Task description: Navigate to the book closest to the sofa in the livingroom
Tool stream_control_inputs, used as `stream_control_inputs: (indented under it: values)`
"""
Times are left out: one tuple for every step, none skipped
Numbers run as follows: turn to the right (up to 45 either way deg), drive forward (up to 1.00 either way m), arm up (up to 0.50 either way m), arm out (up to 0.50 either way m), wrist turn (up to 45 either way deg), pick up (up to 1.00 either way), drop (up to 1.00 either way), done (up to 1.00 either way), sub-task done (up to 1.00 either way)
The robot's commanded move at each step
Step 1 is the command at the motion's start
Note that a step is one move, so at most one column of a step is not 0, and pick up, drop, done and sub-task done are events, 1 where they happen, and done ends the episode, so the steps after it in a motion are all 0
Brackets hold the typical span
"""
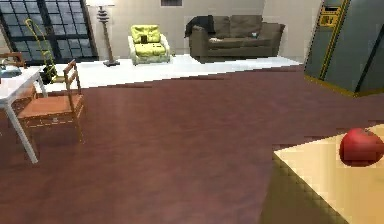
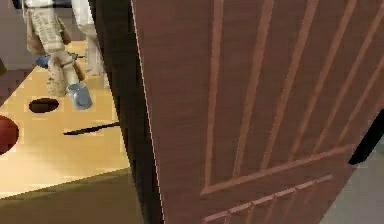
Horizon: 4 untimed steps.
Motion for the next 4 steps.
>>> stream_control_inputs:
  values:
    - [0.0, 1.00, 0.00, 0.00, 0.0, 0.00, 0.00, 0.00, 0.00]
    - [0.0, 1.00, 0.00, 0.00, 0.0, 0.00, 0.00, 0.00, 0.00]
    - [0.0, 1.00, 0.00, 0.00, 0.0, 0.00, 0.00, 0.00, 0.00]
    - [0.0, 1.00, 0.00, 0.00, 0.0, 0.00, 0.00, 0.00, 0.00]
